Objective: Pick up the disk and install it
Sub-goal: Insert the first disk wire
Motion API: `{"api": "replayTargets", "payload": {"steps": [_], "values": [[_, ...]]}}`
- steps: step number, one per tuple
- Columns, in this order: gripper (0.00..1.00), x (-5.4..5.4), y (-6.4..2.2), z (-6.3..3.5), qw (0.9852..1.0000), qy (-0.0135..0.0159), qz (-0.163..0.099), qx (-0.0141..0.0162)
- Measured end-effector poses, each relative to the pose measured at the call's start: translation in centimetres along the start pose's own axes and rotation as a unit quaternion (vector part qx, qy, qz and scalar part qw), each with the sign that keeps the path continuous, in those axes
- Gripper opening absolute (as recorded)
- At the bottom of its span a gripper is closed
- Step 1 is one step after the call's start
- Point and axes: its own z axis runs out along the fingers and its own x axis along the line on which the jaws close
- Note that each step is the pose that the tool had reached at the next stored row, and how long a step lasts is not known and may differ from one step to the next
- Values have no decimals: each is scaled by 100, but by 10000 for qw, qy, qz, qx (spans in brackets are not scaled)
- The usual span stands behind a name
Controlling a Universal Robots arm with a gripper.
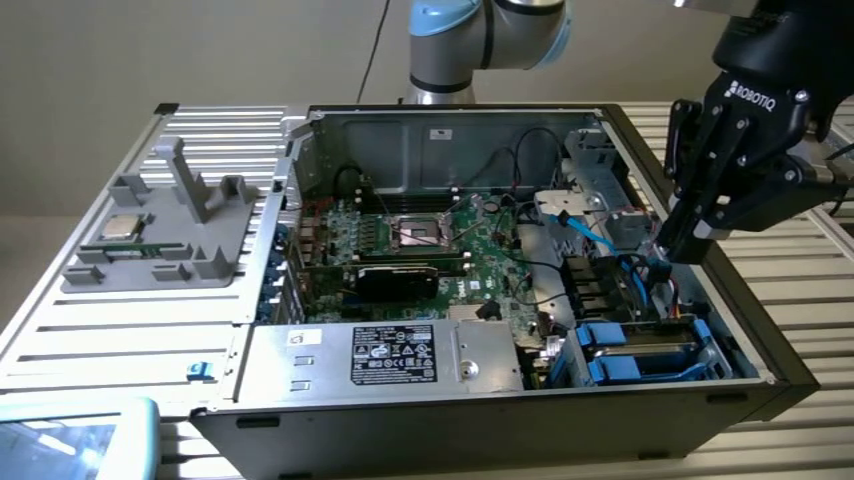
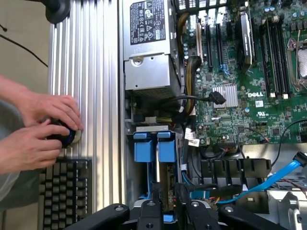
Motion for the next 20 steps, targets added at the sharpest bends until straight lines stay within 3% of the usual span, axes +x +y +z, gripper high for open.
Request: {"api": "replayTargets", "payload": {"steps": [6,10,16,20], "values": [[25,-123,27,37,9999,77,-109,31],[25,-194,36,63,9997,156,-187,54],[25,-285,45,90,9990,330,-286,89],[25,-340,47,102,9983,489,-307,104]]}}
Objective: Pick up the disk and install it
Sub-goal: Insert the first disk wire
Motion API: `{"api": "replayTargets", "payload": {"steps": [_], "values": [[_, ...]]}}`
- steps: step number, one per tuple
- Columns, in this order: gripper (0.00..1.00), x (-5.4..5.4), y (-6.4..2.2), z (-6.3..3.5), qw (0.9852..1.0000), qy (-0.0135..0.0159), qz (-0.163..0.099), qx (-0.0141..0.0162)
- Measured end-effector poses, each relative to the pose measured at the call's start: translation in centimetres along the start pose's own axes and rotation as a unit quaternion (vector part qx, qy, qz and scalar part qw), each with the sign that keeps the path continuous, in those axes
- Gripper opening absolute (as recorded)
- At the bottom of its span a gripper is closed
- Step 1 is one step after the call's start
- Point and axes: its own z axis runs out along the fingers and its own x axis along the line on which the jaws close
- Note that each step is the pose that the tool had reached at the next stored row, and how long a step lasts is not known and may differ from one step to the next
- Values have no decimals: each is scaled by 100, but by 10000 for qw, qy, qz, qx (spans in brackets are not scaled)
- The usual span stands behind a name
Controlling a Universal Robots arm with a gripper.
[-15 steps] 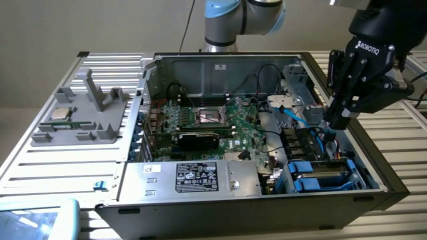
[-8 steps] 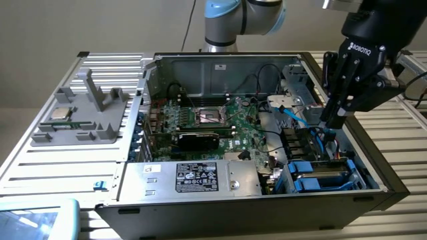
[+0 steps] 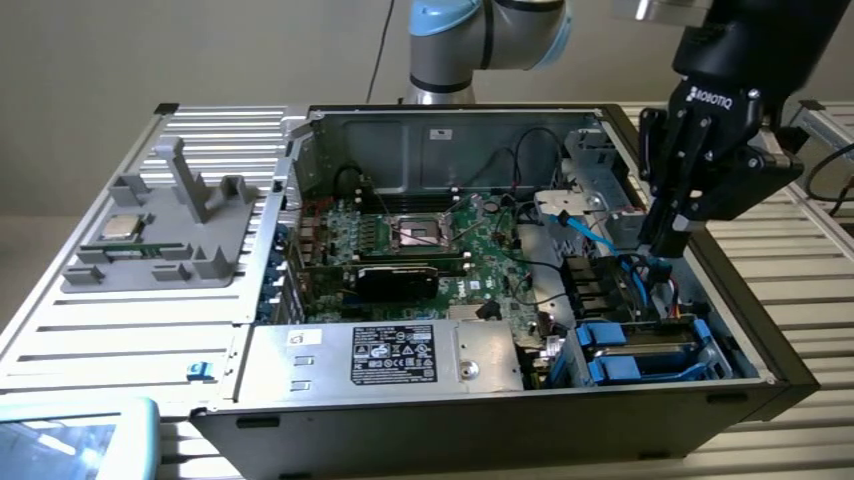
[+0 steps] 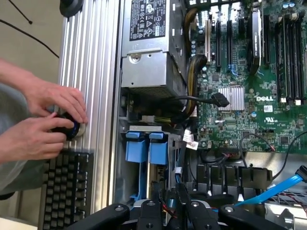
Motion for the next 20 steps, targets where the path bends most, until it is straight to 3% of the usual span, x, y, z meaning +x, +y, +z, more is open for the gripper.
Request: {"api": "replayTargets", "payload": {"steps": [2,4,7,9,13,14,16,20], "values": [[25,-24,-1,5,10000,66,-19,7],[25,-48,-2,16,9999,112,-53,20],[25,-73,-7,50,9998,132,-160,54],[25,-78,-10,65,9996,149,-239,61],[25,-87,-12,92,9991,233,-343,72],[25,-87,-13,93,9991,247,-351,59],[25,-87,-15,93,9990,247,-360,34],[25,-87,-17,93,9990,249,-361,34]]}}
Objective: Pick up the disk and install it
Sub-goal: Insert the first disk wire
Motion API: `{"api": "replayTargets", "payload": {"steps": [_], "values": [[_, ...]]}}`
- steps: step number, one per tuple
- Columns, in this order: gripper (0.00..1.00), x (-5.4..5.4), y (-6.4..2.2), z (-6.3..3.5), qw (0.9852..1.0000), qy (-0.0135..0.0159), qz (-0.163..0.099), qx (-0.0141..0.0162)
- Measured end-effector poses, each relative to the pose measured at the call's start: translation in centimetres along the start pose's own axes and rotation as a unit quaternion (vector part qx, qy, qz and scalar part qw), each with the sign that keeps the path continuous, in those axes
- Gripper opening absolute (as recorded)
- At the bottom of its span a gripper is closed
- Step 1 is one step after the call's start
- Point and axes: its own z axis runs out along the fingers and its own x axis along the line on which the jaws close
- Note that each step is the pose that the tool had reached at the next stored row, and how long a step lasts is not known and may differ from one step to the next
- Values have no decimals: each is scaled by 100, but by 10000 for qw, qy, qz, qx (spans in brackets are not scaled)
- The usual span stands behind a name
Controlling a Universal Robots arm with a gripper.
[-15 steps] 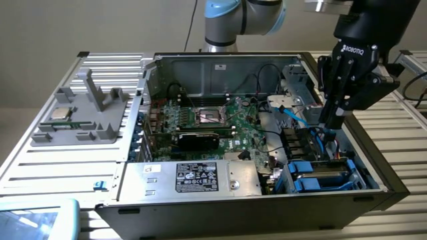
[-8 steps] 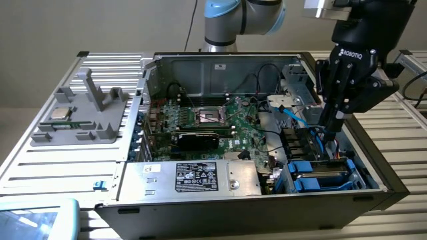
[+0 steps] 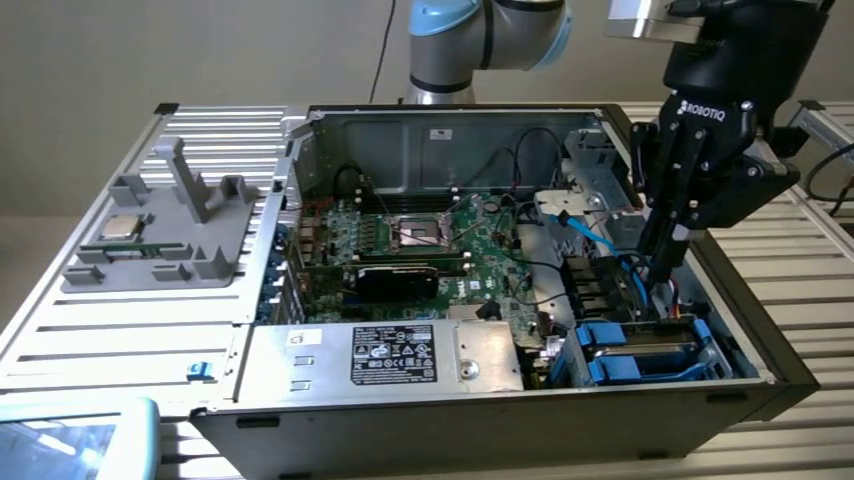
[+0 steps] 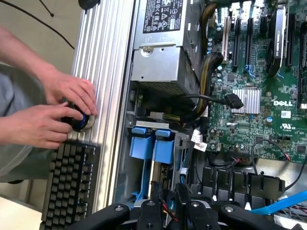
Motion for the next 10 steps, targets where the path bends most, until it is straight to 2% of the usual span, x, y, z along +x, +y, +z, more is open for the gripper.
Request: {"api": "replayTargets", "payload": {"steps": [1,2,5,7,9,10], "values": [[25,-2,0,1,10000,4,1,-1],[25,-10,-2,4,10000,24,1,-10],[25,-10,-9,5,10000,27,-3,-19],[25,-9,-26,6,10000,1,-14,-40],[25,-11,-37,12,10000,-28,-15,-47],[25,-13,-41,17,10000,-60,-11,-48]]}}
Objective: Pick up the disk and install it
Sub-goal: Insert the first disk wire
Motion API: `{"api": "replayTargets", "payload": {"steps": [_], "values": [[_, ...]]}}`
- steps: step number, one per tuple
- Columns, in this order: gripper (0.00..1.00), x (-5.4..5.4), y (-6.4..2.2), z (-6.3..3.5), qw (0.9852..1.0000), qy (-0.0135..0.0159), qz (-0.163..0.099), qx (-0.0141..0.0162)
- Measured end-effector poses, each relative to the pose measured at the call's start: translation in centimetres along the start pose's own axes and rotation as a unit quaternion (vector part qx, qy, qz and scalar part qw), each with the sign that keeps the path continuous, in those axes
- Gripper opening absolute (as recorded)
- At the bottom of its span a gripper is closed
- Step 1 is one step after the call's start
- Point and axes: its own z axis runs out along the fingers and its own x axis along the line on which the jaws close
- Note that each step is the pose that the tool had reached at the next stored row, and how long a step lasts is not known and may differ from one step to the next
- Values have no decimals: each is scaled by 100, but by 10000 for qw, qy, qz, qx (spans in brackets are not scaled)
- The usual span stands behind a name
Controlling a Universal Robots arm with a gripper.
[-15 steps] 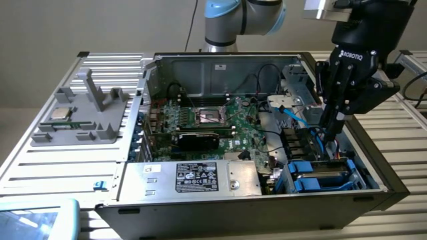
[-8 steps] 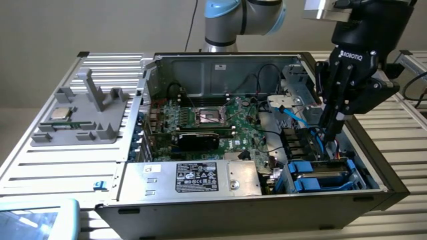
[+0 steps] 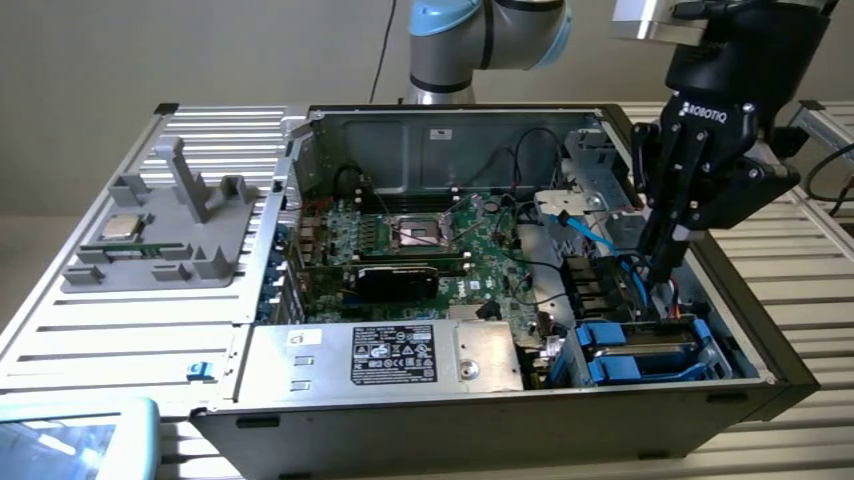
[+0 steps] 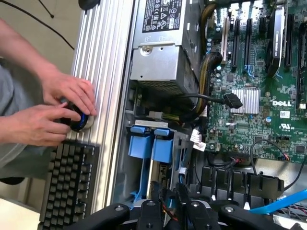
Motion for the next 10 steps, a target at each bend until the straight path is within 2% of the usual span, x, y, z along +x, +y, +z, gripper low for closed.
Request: {"api": "replayTargets", "payload": {"steps": [2,3,4,8,9,10], "values": [[25,-4,-3,12,10000,-73,3,1],[25,-5,-8,14,9999,-122,-3,6],[25,-5,-9,13,9999,-149,5,5],[25,-6,-9,16,9997,-179,155,4],[25,-5,-9,16,9997,-179,180,27],[25,-5,-10,17,9996,-179,212,63]]}}
